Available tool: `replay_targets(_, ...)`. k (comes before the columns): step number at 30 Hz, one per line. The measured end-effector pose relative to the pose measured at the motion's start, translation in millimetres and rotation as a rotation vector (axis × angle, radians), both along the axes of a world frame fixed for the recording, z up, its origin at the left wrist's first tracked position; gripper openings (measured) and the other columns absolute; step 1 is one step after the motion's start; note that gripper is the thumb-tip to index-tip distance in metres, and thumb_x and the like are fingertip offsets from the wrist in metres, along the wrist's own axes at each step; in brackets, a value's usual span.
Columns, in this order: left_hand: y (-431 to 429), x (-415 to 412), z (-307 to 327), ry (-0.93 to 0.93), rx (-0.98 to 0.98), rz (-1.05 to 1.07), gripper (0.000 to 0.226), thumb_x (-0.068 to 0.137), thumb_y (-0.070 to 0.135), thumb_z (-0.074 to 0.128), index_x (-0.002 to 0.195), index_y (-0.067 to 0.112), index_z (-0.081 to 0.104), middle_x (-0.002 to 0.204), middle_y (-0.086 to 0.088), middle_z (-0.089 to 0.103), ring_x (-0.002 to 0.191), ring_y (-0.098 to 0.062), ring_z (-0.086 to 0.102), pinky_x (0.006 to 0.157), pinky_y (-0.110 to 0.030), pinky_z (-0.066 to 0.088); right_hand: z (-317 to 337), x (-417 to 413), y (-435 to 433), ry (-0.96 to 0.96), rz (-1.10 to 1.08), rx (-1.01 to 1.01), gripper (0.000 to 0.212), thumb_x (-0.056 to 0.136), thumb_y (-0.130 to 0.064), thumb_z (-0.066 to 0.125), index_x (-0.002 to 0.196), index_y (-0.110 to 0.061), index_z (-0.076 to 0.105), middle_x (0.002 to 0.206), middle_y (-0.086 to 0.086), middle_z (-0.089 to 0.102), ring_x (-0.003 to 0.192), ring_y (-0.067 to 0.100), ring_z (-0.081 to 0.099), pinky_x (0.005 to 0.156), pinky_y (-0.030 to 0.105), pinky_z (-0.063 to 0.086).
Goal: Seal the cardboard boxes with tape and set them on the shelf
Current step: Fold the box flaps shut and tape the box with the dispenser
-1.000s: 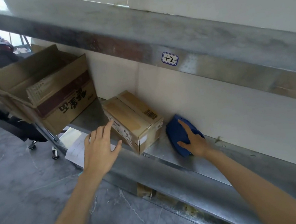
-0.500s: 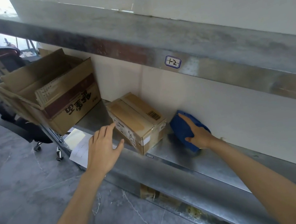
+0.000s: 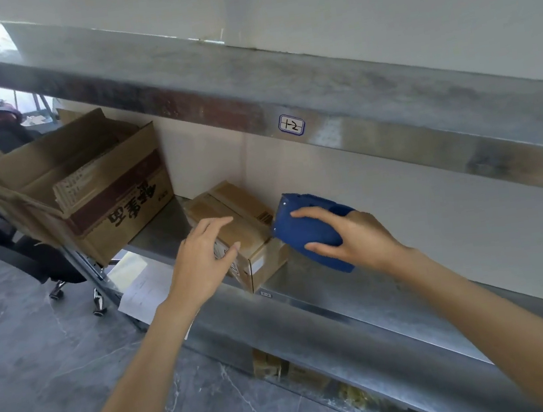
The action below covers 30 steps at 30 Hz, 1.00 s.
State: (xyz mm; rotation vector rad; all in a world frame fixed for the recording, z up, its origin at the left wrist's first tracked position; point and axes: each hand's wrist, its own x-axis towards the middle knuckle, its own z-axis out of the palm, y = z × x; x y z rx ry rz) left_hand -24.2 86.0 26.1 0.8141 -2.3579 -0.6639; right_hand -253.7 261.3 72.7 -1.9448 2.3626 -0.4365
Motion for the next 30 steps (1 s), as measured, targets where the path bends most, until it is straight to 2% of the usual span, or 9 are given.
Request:
replay_targets(3,0.0,-6.5,6.7,0.066,0.121,-0.074,0.039,0.091,0.02,0.07,0.129,0.022,0.062,0.125,0.005,0.063,0.112,-0.008,0.059,0.094,-0.024,0.049,3.7,10.7,0.0,0.13,0.156,-0.018,0.052,0.091,-0.055,0.05,0.138,-0.054,0.027,0.05,0.0,0.042,0.045,0.017,0.042,0.052,0.037,0.047)
replay_targets(7,0.9,-6.9,12.3,0.088,0.251,-0.217,0.046,0.09,0.001,0.067,0.13,0.023,0.064,0.124,0.009,0.066,0.112,-0.001,0.06,0.096,-0.015,0.047,-1.2,23.4,2.3,0.192,0.328,-0.077,0.048,0.093,-0.052,0.046,0.14,-0.047,0.036,0.044,-0.002,0.024,0.041,0.014,0.03,0.043,0.031,0.036)
replay_targets(11,3.8,-3.7,12.2,0.04,0.366,-0.325,0.048,0.093,-0.005,0.06,0.131,0.024,0.064,0.126,0.014,0.066,0.117,0.001,0.059,0.1,-0.018,0.046,-11.1,28.8,4.8,0.176,0.38,-0.107,0.049,0.094,-0.049,0.049,0.141,-0.045,0.036,0.043,-0.002,0.031,0.039,0.015,0.032,0.04,0.031,0.036)
replay_targets(14,7.9,-2.3,10.9,0.022,0.402,-0.363,0.041,0.095,-0.006,0.056,0.121,0.023,0.069,0.115,0.013,0.071,0.109,-0.002,0.064,0.096,-0.019,0.05,-14.2,32.0,7.4,0.17,0.396,-0.105,0.05,0.096,-0.05,0.046,0.143,-0.046,0.031,0.046,-0.001,0.038,0.041,0.015,0.035,0.041,0.034,0.04)
replay_targets(18,9.2,0.5,6.6,0.024,0.443,-0.393,0.037,0.094,-0.011,0.053,0.112,0.015,0.072,0.104,0.006,0.074,0.102,-0.009,0.068,0.091,-0.026,0.054,-13.7,34.9,10.4,0.158,0.39,-0.116,0.05,0.096,-0.049,0.047,0.144,-0.043,0.033,0.046,-0.003,0.034,0.041,0.014,0.032,0.04,0.033,0.039)
replay_targets(20,9.8,0.5,5.9,0.03,0.454,-0.389,0.04,0.092,-0.013,0.052,0.109,0.016,0.073,0.101,0.008,0.074,0.096,-0.008,0.069,0.087,-0.023,0.054,-14.2,35.6,11.7,0.143,0.389,-0.117,0.049,0.096,-0.048,0.048,0.144,-0.043,0.035,0.046,-0.004,0.03,0.042,0.014,0.031,0.04,0.032,0.038)
replay_targets(23,12.7,-3.5,6.5,0.042,0.455,-0.352,0.045,0.09,-0.015,0.054,0.103,0.024,0.072,0.096,0.014,0.073,0.091,-0.006,0.069,0.08,-0.019,0.054,-13.4,37.9,13.2,0.139,0.398,-0.094,0.05,0.097,-0.049,0.045,0.145,-0.044,0.031,0.048,-0.002,0.04,0.043,0.014,0.036,0.043,0.032,0.04)
replay_targets(28,13.2,-9.9,2.6,0.076,0.422,-0.279,0.036,0.087,-0.015,0.058,0.098,0.017,0.074,0.093,0.007,0.073,0.089,-0.007,0.068,0.078,-0.024,0.056,-7.7,36.6,11.4,0.108,0.357,-0.085,0.051,0.096,-0.049,0.05,0.145,-0.043,0.038,0.047,-0.005,0.028,0.042,0.014,0.028,0.042,0.029,0.037)
replay_targets(30,11.7,-10.7,2.4,0.091,0.407,-0.239,0.04,0.086,-0.016,0.059,0.097,0.019,0.073,0.092,0.006,0.071,0.086,-0.004,0.067,0.076,-0.021,0.055,-7.0,34.4,11.2,0.099,0.347,-0.063,0.051,0.096,-0.05,0.05,0.144,-0.046,0.036,0.048,-0.003,0.031,0.043,0.015,0.028,0.044,0.031,0.039)
